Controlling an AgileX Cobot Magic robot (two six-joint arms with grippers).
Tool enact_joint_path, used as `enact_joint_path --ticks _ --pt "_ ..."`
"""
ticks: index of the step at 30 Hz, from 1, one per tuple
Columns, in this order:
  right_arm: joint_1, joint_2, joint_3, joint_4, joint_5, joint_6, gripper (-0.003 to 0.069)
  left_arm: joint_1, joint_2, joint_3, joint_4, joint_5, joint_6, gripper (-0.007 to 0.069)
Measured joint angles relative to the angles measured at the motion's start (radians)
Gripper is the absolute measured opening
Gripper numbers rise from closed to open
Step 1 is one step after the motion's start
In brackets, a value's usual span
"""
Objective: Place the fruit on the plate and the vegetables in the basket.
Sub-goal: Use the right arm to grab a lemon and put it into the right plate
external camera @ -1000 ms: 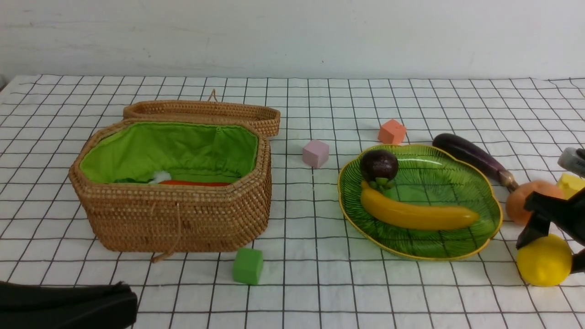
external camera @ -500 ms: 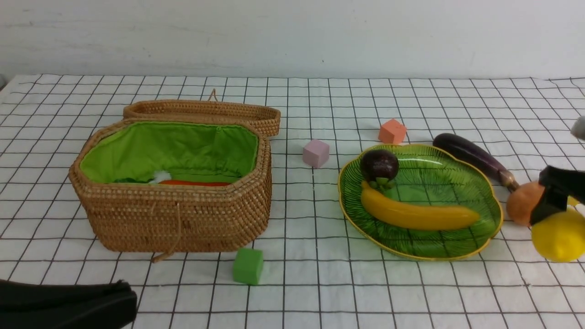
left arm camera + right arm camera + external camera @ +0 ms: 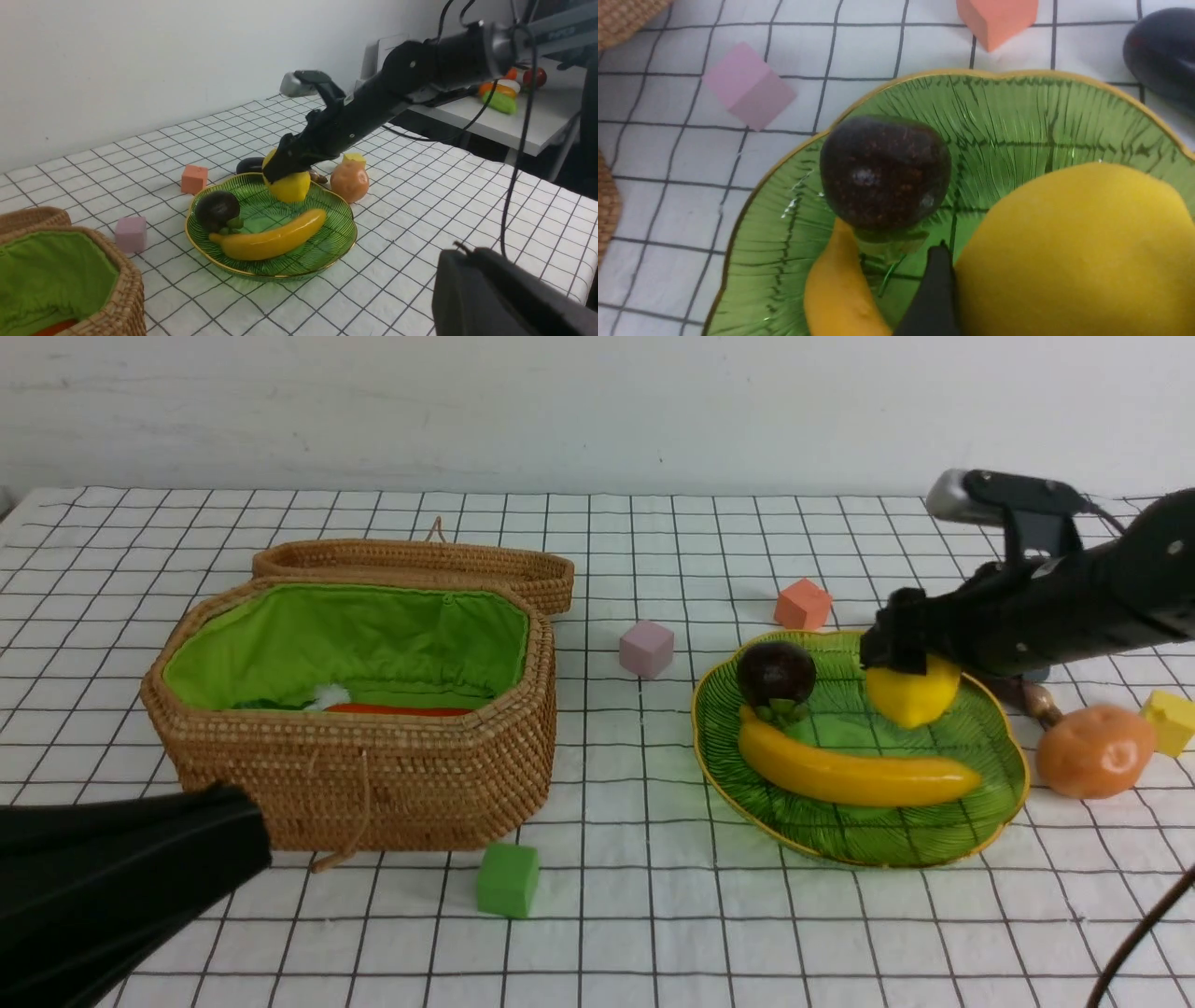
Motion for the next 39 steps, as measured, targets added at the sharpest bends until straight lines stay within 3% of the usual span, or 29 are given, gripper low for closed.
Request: enact_joint_path --ticks 6,12,28,39 --pt "0.004 0.056 0.000 0.024 -0.031 -0.009 0.0629 0.000 0.000 0.000 -0.030 0.001 0.000 -0.0013" --pt "0.004 0.043 0.000 0.026 -0.018 -0.014 0.0683 0.000 0.000 0.000 -0.030 0.001 0.000 -0.0013" --pt "0.004 -0.022 0.000 -0.002 0.049 -0.018 0.0622 0.000 0.000 0.000 -0.030 0.002 0.000 -0.0013" --pt "0.004 -0.023 0.000 -0.067 0.117 -0.020 0.0622 0.000 0.000 0.000 -0.031 0.004 0.000 -0.0013"
